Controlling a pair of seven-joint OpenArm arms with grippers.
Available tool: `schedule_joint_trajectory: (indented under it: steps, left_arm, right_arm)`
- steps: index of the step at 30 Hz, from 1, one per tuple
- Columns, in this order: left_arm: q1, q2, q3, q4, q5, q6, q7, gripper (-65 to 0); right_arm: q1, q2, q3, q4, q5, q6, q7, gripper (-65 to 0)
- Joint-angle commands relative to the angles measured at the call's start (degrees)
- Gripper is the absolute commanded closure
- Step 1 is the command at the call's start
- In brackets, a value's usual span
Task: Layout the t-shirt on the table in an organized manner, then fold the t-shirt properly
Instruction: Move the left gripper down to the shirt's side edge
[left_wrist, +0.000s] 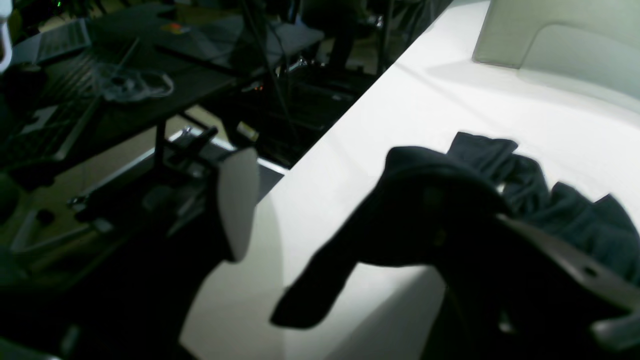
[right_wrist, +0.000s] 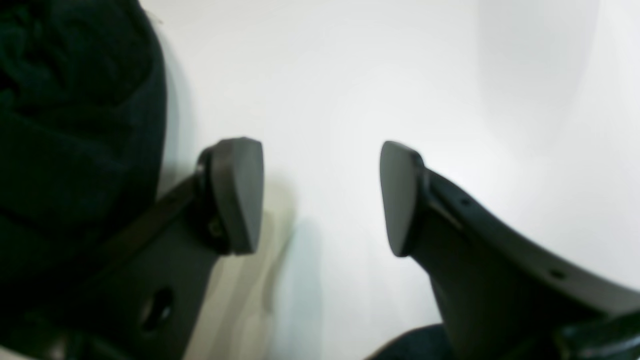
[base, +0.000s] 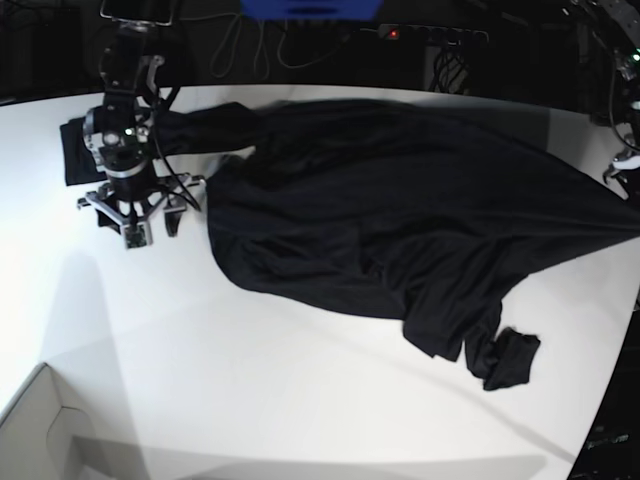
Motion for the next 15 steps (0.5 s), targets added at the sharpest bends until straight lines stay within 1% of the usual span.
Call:
schedule_joint_trajectory:
  steps: [1,3,6,7,8,9,10,14,15]
  left_arm:
    - [0.48,-1.02,-0.44,-1.05,-0.08,0.26,-1.23,-39.0]
    - [1.44,-1.9,-0.08,-4.04,3.34,0.26,-1.23,-39.0]
    - [2.15,-3.48,1.41,-8.79,13.72,-0.09,-1.23,-39.0]
    - [2.32,-4.01,2.03,-10.29,16.79,-1.23,-1.23,-39.0]
    - [3.2,-5.33,2.82,-11.78,20.05,-3.87,-1.23,-39.0]
    - [4.17,-6.39,3.34,-13.19,22.42,-7.3,-1.23,-39.0]
    - [4.79,-6.83,3.61,-14.33,23.65,-10.55,-1.23,-39.0]
    - [6.81,-8.58,3.61,-17.93,24.62,-25.54,-1.14,-38.9]
    - [7.25,-9.2,3.61,-18.55,24.62,-25.54,-0.26,-38.9]
  right_arm:
    - [0.51,0.43,0.18,1.07,0.4,-0.52,1.46,-34.0]
    - [0.51,0.43,0.18,1.07,0.4,-0.52,1.46,-34.0]
    - [0.51,0.34,0.18,1.07,0.4,-0.52,1.46,-34.0]
    - [0.51,0.34,0.18,1.07,0.4,-0.52,1.46,-34.0]
    - [0.51,0.34,0.18,1.07,0.4,-0.52,1.46,-34.0]
    - [0.51,0.25,0.09,1.07,0.4,-0.52,1.46,-34.0]
    - [0.51,0.16,0.09,1.07,0.4,-0.52,1.46,-34.0]
    - [0.69,0.16,0.0,1.07,0.4,-0.52,1.46,-34.0]
    - [0.69,0.16,-0.08,1.07,0.4,-0.52,1.46,-34.0]
